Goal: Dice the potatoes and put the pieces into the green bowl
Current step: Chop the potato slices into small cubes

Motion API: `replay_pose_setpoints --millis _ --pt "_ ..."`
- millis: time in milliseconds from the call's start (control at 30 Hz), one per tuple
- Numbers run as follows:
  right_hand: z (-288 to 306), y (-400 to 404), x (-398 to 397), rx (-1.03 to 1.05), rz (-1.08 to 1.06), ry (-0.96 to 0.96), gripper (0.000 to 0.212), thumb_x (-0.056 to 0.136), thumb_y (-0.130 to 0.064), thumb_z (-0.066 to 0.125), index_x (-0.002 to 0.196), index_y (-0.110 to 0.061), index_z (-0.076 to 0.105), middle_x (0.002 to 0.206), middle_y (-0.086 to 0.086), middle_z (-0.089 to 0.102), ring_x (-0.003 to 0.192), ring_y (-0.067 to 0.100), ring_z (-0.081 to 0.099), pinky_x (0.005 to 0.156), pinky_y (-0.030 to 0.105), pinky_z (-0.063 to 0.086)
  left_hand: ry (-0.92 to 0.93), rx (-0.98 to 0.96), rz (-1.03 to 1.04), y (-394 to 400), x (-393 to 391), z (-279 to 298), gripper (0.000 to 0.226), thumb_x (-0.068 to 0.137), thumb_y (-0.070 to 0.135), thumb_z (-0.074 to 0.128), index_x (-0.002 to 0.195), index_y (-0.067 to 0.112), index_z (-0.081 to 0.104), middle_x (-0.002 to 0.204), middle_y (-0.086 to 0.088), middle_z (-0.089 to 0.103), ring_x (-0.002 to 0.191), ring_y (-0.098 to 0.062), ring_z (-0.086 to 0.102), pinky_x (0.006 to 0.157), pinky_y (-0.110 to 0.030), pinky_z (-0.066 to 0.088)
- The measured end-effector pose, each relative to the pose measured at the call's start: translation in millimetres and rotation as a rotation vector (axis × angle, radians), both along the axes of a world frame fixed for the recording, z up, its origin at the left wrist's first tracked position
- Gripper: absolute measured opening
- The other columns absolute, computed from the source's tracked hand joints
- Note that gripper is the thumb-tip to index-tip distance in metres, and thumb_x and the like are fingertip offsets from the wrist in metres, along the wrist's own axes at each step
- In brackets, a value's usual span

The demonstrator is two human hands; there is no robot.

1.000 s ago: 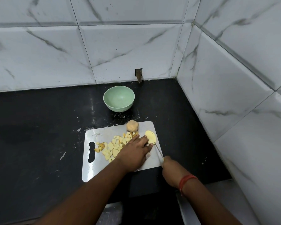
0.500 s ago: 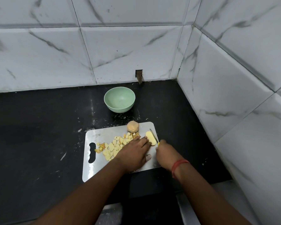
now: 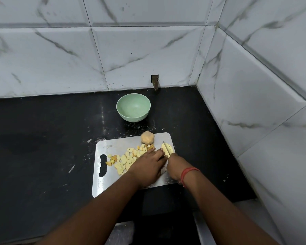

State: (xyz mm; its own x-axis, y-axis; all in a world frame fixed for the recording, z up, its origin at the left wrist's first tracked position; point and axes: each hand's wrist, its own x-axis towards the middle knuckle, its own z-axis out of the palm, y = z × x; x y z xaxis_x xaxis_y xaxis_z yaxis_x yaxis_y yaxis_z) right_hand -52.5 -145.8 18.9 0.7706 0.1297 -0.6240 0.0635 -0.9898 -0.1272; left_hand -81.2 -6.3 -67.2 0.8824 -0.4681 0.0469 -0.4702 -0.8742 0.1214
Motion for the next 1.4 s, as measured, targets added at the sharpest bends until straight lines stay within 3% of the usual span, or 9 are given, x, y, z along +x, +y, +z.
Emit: replay_pose_setpoints --millis 133,200,233,333,500,700,833,1067,1400 --pt "-2 -9 -10 0.051 0.016 0.007 0.036 0.1 -0.014 0.044 0.134 -0.002 0.044 0.12 0.016 0.058 0.108 0.029 0.06 0.088 0.034 0.045 -0.013 0.014 0.012 -3 -2 -3 0.061 0.101 0.044 0.026 0.147 0.011 0.05 0.146 -0.012 0.047 0.143 -0.028 0.04 0.126 -0.041 0.019" --pt "4 -12 -21 0.042 0.004 0.021 0.035 0.103 -0.016 0.04 0.135 -0.002 0.044 0.097 0.011 0.056 0.084 0.023 0.057 0.073 0.026 0.041 -0.012 0.005 0.021 -2 -1 -2 0.055 0.104 0.043 0.035 0.147 0.011 0.049 0.147 -0.012 0.046 0.143 -0.027 0.039 0.126 -0.04 0.017" --pt "1 -16 -25 0.049 -0.01 0.035 0.034 0.103 -0.015 0.038 0.134 -0.001 0.043 0.096 0.012 0.055 0.083 0.023 0.056 0.067 0.024 0.039 -0.013 0.003 0.023 -3 -1 -1 0.054 0.104 0.042 0.038 0.147 0.011 0.049 0.147 -0.012 0.046 0.144 -0.026 0.039 0.126 -0.04 0.016" --pt "-18 -24 -31 -0.024 0.035 -0.005 0.041 0.101 -0.011 0.037 0.139 0.003 0.034 0.124 0.017 0.058 0.109 0.025 0.061 0.079 0.027 0.046 -0.022 0.011 0.028 -3 -2 1 0.053 0.105 0.041 0.041 0.148 0.011 0.049 0.148 -0.012 0.047 0.144 -0.026 0.038 0.126 -0.039 0.015" --pt "-27 -41 -44 0.093 -0.045 -0.013 0.032 0.095 -0.005 0.038 0.126 -0.001 0.041 0.116 0.017 0.061 0.1 0.026 0.063 0.074 0.029 0.043 -0.019 0.021 0.039 -5 -4 4 0.055 0.106 0.041 0.041 0.151 0.01 0.045 0.152 -0.012 0.044 0.147 -0.026 0.033 0.127 -0.038 0.01" --pt "-19 -58 -55 0.147 -0.018 -0.001 0.012 0.097 -0.012 0.044 0.108 -0.009 0.042 0.112 0.016 0.061 0.093 0.024 0.061 0.069 0.027 0.038 0.003 0.015 0.039 -6 -4 4 0.057 0.106 0.042 0.04 0.152 0.01 0.042 0.154 -0.011 0.042 0.149 -0.026 0.03 0.127 -0.037 0.008" --pt "-12 -56 -46 0.195 -0.047 -0.082 0.009 0.096 -0.008 0.04 0.105 -0.01 0.041 0.102 0.015 0.062 0.072 0.018 0.051 0.052 0.021 0.032 0.02 -0.01 0.047 -5 -3 5 0.058 0.107 0.044 0.037 0.154 0.01 0.04 0.156 -0.009 0.039 0.151 -0.024 0.026 0.127 -0.035 0.008" --pt "-9 -33 -24 0.198 -0.047 -0.089 0.029 0.099 -0.011 0.04 0.125 0.0 0.043 0.116 0.019 0.06 0.104 0.032 0.061 0.075 0.031 0.042 0.012 -0.036 0.033 -4 -3 2 0.059 0.106 0.046 0.038 0.15 0.008 0.044 0.153 -0.01 0.042 0.149 -0.025 0.031 0.127 -0.035 0.01" --pt "-11 -12 -5 0.118 -0.053 -0.069 0.033 0.097 -0.007 0.041 0.129 -0.003 0.043 0.124 0.017 0.059 0.11 0.028 0.061 0.084 0.031 0.046 0.009 -0.074 0.021 -1 -5 4 0.056 0.105 0.042 0.043 0.147 0.005 0.048 0.151 -0.014 0.046 0.147 -0.028 0.035 0.124 -0.034 0.01"
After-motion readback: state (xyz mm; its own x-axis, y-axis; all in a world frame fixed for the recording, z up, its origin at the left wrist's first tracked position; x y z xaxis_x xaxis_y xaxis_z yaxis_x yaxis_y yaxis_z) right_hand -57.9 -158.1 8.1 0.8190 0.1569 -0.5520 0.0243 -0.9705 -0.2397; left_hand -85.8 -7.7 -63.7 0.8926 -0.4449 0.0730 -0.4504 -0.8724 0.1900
